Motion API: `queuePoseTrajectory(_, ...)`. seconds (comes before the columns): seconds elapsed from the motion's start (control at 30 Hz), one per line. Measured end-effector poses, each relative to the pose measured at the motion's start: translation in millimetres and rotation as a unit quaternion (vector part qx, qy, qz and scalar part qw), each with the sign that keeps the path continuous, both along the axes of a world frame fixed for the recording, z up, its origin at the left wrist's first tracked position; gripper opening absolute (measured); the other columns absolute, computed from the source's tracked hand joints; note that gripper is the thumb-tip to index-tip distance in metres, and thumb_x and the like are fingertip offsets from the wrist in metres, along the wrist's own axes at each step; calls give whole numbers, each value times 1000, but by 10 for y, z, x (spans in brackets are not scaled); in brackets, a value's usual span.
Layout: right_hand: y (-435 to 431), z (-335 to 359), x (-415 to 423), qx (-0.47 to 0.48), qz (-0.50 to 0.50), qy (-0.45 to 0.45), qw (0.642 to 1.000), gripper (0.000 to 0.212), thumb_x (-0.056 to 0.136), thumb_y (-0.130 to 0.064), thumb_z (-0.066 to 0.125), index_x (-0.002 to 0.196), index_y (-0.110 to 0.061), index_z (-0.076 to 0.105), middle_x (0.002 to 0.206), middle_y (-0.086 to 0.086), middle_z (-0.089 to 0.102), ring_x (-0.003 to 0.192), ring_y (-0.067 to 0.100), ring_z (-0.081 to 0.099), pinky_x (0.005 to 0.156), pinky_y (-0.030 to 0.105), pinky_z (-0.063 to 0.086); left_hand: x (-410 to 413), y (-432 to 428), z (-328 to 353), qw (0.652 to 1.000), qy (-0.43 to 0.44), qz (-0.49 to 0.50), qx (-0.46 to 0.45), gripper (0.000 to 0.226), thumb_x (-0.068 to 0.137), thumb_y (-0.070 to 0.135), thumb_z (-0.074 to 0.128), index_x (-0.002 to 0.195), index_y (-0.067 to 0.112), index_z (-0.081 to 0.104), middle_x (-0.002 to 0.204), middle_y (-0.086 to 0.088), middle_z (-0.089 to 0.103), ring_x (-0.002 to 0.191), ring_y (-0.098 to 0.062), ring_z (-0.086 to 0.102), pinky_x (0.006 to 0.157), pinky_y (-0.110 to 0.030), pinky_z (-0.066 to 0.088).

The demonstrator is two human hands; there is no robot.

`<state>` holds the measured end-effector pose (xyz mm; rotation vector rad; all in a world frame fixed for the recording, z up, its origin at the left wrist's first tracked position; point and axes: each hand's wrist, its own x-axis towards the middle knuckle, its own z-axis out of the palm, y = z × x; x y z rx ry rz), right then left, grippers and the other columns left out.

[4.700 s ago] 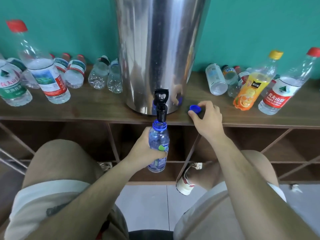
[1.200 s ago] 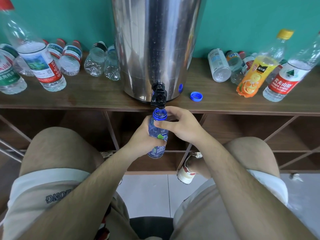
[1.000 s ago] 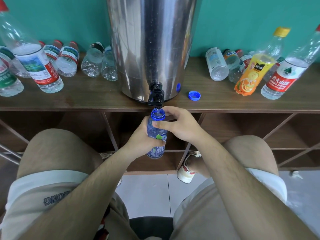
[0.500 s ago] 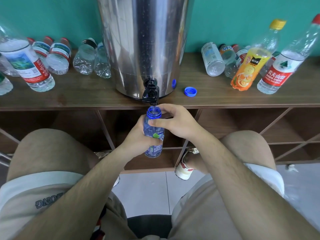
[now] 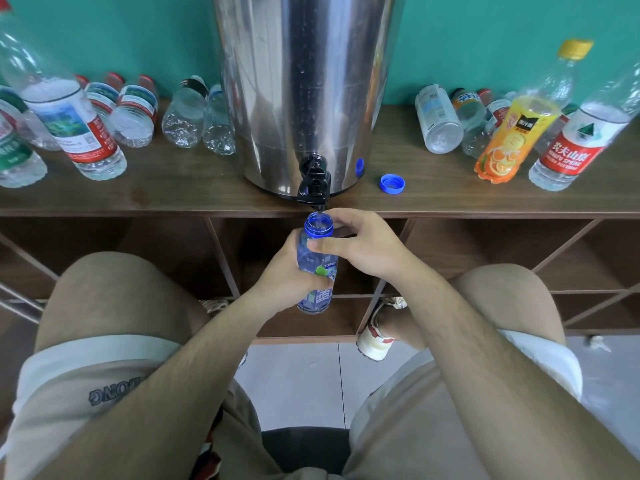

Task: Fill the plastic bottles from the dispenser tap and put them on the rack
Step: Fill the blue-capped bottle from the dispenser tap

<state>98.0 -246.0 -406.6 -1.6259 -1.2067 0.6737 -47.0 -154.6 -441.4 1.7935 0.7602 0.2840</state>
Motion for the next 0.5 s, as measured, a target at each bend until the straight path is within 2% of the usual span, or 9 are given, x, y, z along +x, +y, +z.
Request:
queuePoseTrajectory(0.2, -2, 8, 0, -6, -7, 6, 1000, 28, 82, -20, 89, 106, -26, 78, 99, -12, 78, 88, -4, 66, 82, 13, 49, 4, -5, 8, 1000, 2, 0, 0, 92, 73, 1, 90, 148, 18, 39, 135, -4, 61, 124, -23, 62, 109, -52, 51)
queuePoseTrajectory(0.4, -1, 23, -7, -12, -7, 8, 1000, 29, 82, -21, 89, 108, -24, 78, 101, -8, 79, 90, 0, 68, 87, 23, 55, 22, -11, 14, 1000, 16, 6, 24, 88, 75, 4, 90, 145, 18, 39, 135, -4, 60, 119, -19, 62, 105, -40, 53)
queuePoseTrajectory(0.5, -10, 29, -11, -13, -10, 10, 1000, 29, 82, -21, 89, 108, -23, 78, 101, -7, 79, 92, 4, 68, 91, 30, 56, 28, -21, 20, 1000, 15, 5, 23, 87, 75, 3, 89, 145, 17, 39, 134, -4, 60, 121, -20, 62, 105, -40, 53)
